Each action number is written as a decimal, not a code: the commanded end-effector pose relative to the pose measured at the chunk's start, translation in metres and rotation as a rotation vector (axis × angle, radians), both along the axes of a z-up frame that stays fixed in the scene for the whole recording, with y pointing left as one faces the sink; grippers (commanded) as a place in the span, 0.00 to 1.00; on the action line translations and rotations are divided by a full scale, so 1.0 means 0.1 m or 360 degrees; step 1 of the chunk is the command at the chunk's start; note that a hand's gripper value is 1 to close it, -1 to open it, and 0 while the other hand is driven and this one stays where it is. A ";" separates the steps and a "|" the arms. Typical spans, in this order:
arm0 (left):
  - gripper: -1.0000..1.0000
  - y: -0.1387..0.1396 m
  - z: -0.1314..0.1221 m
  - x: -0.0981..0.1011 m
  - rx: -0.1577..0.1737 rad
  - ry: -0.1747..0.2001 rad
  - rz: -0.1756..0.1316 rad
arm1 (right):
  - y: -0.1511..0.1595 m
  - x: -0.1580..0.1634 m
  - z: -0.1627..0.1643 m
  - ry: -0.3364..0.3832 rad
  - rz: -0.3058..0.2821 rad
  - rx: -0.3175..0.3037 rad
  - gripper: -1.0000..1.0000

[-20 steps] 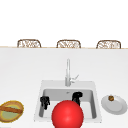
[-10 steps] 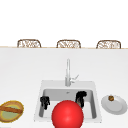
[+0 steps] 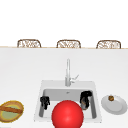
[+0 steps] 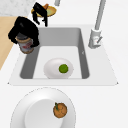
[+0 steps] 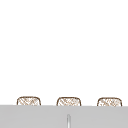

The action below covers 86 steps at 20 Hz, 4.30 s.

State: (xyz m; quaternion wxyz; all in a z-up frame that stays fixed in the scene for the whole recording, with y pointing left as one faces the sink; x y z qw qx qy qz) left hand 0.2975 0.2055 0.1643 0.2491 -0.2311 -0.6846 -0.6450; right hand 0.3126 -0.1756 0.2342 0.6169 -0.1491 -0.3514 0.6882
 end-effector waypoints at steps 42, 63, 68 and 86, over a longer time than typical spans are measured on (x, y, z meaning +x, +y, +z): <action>0.50 0.00 0.00 0.00 0.0000 0.0000 0.0000 | -2.15 -0.71 -0.16 0.0109 0.0001 0.0006 1.00; 0.50 0.00 0.00 0.00 0.0000 0.0000 0.0000 | -2.51 -0.61 -1.01 0.0157 0.0008 0.0007 1.00; 0.50 0.00 0.00 0.00 0.0000 0.0000 0.0000 | -2.46 -0.55 -0.85 0.0146 -0.0013 0.0030 1.00; 0.50 0.00 0.00 0.00 0.0000 0.0000 0.0000 | -2.54 -0.29 -0.29 0.0075 -0.0084 -0.0056 0.00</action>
